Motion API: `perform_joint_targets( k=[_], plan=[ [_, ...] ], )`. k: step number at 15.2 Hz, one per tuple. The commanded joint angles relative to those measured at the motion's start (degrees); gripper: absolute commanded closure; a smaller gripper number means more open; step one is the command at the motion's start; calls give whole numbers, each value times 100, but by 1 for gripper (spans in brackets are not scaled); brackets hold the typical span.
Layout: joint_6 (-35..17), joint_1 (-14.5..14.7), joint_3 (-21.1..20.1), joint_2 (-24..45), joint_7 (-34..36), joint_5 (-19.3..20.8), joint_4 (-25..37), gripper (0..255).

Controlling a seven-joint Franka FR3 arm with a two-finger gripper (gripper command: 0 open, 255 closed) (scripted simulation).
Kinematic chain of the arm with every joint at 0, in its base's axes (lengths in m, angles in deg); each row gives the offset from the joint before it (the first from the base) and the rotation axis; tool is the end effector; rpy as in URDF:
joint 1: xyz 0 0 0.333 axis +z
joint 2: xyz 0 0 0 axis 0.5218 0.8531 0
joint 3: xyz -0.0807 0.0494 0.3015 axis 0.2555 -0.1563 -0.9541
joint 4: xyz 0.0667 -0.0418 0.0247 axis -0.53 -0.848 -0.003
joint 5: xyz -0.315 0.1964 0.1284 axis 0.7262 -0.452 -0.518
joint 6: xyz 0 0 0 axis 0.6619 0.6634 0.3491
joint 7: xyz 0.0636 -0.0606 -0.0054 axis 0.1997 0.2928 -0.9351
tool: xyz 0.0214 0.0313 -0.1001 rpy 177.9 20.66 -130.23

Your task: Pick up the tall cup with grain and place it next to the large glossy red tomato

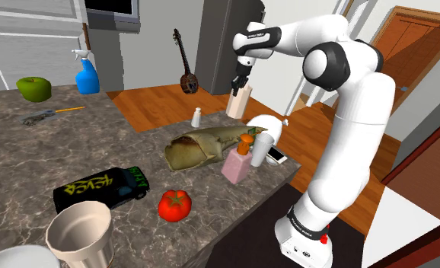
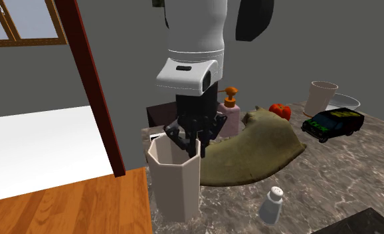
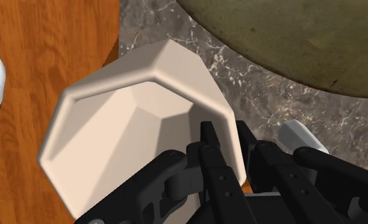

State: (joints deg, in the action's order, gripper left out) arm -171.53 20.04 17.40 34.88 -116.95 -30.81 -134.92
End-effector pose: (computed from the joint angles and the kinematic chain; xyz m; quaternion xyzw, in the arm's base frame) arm 0.5787 -0.2938 0.4509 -0.9999 -0.0030 -0.0145 0.0033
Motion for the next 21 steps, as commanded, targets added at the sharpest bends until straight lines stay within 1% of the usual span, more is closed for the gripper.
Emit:
perform_joint_targets(
  k=[1,12,21],
  plan=[
    [153,-8,7,-14,6,9,144,255],
    [977,-39,29,-67,50,45,920,255],
    [1717,-101,43,31,65,21,1755,255]
  ],
)
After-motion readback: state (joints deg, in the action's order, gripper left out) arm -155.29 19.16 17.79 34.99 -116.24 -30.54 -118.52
